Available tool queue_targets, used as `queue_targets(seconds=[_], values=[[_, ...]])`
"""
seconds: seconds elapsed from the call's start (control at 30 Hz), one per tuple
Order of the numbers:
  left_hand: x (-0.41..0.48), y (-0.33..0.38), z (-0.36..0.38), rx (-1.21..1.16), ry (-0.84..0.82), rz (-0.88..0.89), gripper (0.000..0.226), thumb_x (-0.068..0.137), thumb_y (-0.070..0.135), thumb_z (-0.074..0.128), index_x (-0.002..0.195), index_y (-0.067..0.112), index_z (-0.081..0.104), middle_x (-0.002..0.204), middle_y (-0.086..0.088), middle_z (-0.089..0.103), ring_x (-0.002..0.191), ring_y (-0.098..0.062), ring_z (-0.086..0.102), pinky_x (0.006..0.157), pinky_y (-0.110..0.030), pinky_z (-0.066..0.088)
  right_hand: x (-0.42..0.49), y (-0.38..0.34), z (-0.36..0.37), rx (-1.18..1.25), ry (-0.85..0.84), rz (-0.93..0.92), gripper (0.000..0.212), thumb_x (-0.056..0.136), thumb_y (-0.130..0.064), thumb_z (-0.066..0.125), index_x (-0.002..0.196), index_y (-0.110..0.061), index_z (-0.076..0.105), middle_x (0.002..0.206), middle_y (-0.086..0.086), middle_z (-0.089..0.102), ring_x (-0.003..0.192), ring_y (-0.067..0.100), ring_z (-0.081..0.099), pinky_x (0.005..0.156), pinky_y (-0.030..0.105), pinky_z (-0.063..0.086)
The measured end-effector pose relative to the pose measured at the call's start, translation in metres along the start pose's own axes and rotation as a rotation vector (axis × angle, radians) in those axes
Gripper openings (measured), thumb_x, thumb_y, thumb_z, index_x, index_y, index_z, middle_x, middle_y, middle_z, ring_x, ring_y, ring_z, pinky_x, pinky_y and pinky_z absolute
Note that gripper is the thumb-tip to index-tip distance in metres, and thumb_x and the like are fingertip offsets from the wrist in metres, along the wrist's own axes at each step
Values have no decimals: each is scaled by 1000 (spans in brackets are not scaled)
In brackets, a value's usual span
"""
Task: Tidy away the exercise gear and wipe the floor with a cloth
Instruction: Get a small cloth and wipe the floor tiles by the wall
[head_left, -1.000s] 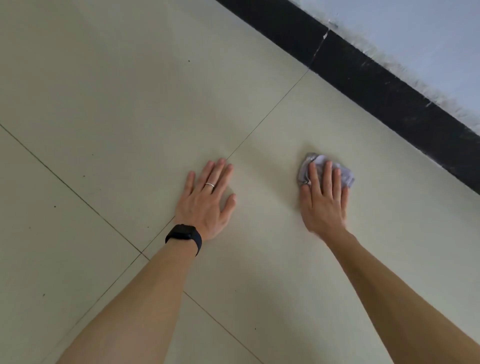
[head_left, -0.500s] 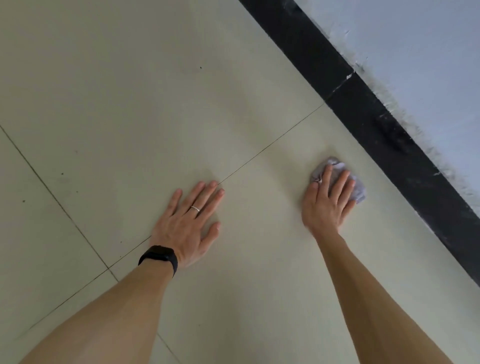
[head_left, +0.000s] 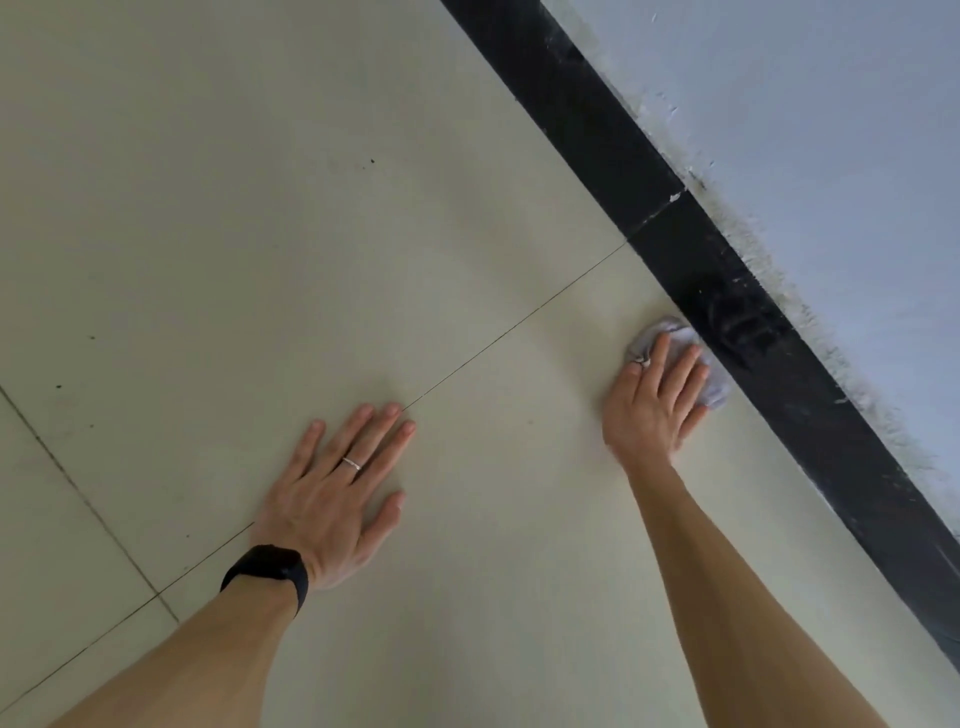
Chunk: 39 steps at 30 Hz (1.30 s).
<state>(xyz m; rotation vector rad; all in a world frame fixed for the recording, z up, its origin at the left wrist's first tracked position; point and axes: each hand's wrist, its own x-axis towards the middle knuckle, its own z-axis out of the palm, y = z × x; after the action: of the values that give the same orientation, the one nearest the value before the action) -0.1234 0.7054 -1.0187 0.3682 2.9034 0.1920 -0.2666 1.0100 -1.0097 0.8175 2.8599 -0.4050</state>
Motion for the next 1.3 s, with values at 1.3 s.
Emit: queue_targets(seconds=[1.3], values=[[1, -1, -3, -15, -40, -3, 74, 96, 54, 31, 160, 26, 8, 168, 7, 5, 154, -17, 10, 121, -49, 12, -6, -49, 10, -112, -89, -395, 60, 102, -48, 8, 160, -34, 2, 169, 4, -7, 155, 23, -8, 124, 54, 3]])
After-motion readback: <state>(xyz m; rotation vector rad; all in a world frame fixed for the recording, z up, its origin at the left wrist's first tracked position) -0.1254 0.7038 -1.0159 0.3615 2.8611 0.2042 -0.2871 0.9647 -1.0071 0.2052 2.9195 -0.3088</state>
